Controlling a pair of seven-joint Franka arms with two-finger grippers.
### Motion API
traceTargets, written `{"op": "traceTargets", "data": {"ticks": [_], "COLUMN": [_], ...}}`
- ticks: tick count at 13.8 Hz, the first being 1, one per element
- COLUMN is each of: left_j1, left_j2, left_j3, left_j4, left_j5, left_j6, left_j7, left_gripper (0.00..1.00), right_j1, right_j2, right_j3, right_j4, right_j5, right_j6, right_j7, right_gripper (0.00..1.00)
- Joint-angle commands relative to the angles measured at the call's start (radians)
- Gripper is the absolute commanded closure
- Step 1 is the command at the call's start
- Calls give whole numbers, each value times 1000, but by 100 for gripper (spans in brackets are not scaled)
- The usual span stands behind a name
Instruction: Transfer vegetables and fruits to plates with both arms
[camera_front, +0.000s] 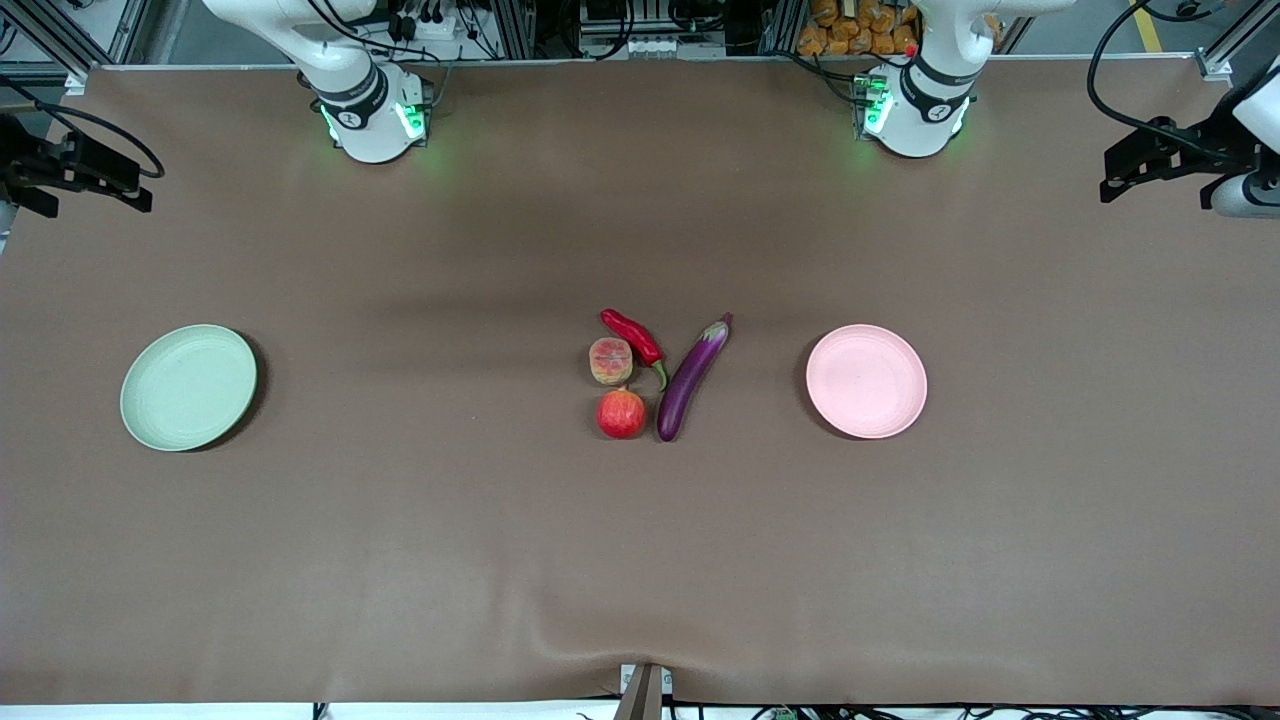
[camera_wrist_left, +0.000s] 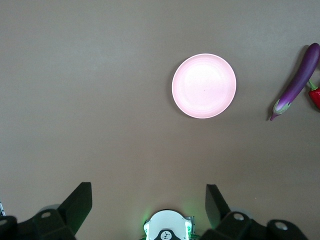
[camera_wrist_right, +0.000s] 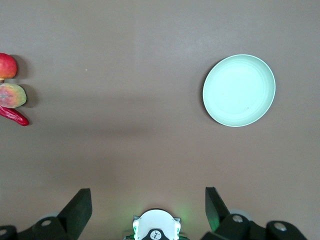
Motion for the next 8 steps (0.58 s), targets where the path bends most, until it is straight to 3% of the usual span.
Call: {"op": "traceTargets", "data": {"ticks": [1, 8], "left_j1": [-1, 1], "left_j2": [-8, -2], "left_j3": [1, 0], "left_j4": [3, 4], "left_j5": [-18, -13], "left_j6": [-12, -10], "left_j7": [16, -1], "left_gripper": [0, 0], "right_j1": [-10, -10], "right_j2": [-102, -109], "right_j3": [7, 9], "right_j4": [-124, -137], "right_j5": [-8, 2], "right_j6": [60, 76], "right_j7": [-15, -15], "right_gripper": [0, 0]}}
